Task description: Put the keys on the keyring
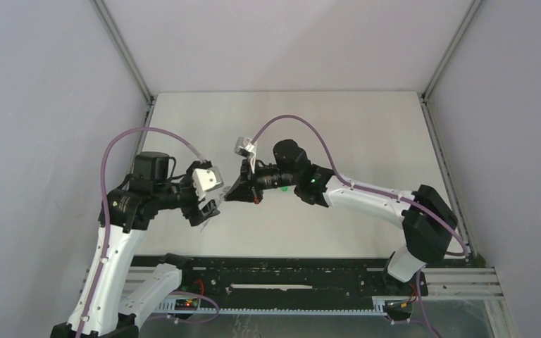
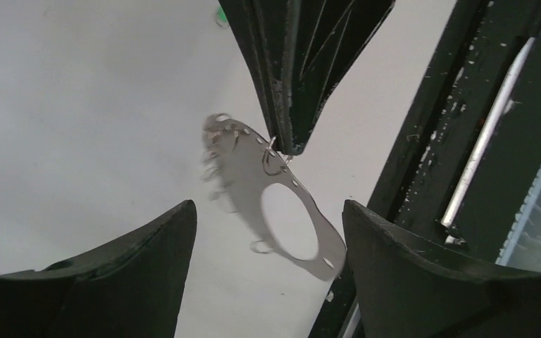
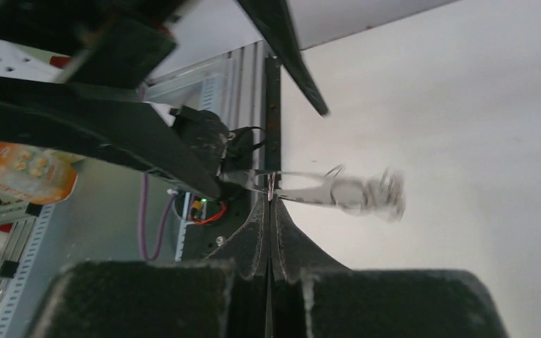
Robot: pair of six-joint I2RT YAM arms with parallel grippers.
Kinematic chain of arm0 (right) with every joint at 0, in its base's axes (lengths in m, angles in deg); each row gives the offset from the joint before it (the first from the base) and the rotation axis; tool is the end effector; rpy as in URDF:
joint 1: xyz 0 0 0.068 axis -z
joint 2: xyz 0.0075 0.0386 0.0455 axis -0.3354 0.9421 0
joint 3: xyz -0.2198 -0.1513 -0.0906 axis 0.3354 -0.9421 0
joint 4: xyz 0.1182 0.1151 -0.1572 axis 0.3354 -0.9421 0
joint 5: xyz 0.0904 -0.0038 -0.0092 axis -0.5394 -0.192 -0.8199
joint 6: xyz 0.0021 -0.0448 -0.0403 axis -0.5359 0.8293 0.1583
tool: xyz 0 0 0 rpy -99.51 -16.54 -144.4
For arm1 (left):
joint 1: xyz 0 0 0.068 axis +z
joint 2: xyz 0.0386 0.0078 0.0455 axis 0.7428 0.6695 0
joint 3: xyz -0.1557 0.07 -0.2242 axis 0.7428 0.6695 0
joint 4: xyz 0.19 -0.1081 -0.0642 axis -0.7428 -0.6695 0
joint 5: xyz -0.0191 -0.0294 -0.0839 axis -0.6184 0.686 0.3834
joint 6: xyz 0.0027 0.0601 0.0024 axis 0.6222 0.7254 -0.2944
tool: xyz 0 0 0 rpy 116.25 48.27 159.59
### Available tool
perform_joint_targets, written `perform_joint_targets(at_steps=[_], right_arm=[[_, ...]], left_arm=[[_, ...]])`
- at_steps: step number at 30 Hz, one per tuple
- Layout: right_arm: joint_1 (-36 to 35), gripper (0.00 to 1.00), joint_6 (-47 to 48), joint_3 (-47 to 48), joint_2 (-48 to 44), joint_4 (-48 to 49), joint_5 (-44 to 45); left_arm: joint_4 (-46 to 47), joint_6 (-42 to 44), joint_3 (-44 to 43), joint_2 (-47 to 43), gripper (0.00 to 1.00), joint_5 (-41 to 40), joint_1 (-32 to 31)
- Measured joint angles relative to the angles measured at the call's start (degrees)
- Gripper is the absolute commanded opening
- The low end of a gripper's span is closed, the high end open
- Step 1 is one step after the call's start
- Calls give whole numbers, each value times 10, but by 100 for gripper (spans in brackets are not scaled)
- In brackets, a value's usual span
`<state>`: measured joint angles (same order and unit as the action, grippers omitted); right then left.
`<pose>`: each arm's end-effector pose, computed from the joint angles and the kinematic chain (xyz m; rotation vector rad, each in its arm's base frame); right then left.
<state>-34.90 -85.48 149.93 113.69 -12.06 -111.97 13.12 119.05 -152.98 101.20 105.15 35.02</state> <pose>0.1878 0.3105 0.3275 -1.1693 1.5585 1.3955 0.0765 -0.0430 0.3516 1.3068 1.8525 -0.4238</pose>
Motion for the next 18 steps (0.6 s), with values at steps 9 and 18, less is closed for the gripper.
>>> perform_joint_targets(at_steps=[9,18], right_arm=[[-42,0,38,-36,-98,-33,27],[-63,0,67,-56,-151,-52,50]], left_arm=[[-38,26,-2,-37,73,84,0],[-68,12,-71,-29,79,186,0]])
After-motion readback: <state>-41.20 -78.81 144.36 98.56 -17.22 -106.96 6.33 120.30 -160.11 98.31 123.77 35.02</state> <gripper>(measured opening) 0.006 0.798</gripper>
